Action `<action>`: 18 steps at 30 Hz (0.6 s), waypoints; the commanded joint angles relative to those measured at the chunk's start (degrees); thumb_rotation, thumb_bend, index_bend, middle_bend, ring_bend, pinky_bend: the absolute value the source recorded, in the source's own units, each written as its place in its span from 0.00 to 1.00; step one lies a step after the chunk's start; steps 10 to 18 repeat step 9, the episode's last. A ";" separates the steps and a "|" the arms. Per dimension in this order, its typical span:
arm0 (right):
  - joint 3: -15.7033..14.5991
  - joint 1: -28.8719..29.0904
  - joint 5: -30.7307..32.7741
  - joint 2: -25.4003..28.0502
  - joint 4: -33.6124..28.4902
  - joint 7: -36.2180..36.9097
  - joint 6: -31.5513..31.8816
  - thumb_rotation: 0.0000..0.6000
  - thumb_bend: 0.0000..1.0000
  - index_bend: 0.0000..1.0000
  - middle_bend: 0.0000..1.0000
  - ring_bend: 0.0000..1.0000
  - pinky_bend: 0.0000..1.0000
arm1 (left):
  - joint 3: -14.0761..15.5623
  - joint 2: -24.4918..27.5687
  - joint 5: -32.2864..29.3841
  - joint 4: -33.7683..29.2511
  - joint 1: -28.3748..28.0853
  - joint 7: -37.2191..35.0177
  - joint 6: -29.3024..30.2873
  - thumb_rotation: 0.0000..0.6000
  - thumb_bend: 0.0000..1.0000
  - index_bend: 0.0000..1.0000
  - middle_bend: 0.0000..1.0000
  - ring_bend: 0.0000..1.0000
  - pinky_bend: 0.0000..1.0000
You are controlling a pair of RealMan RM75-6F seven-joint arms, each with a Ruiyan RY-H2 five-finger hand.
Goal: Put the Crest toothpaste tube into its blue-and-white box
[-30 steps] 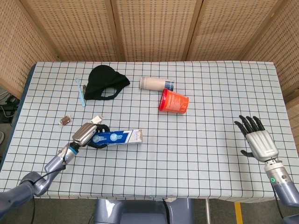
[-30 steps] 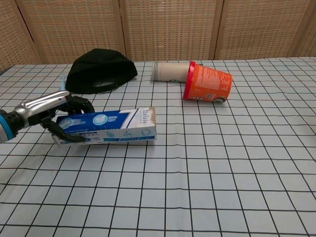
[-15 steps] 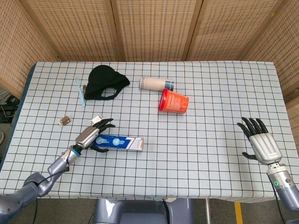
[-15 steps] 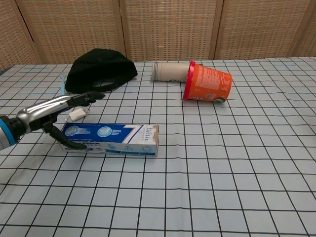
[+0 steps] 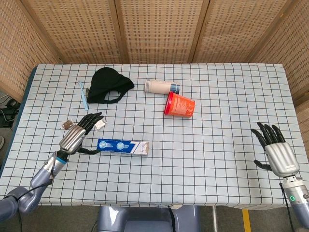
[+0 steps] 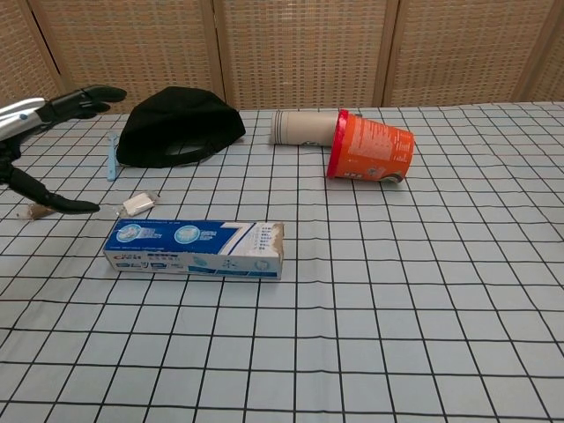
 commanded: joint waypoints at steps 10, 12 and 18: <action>-0.03 -5.21 -1.18 0.07 0.71 -2.68 5.66 1.00 0.00 0.08 0.00 0.00 0.00 | -1.47 16.27 -16.11 -32.48 18.81 37.02 14.92 1.00 0.00 0.00 0.00 0.00 0.00; -0.03 -5.21 -1.18 0.07 0.71 -2.68 5.66 1.00 0.00 0.08 0.00 0.00 0.00 | -1.47 16.27 -16.11 -32.48 18.81 37.02 14.92 1.00 0.00 0.00 0.00 0.00 0.00; -0.03 -5.21 -1.18 0.07 0.71 -2.68 5.66 1.00 0.00 0.08 0.00 0.00 0.00 | -1.47 16.27 -16.11 -32.48 18.81 37.02 14.92 1.00 0.00 0.00 0.00 0.00 0.00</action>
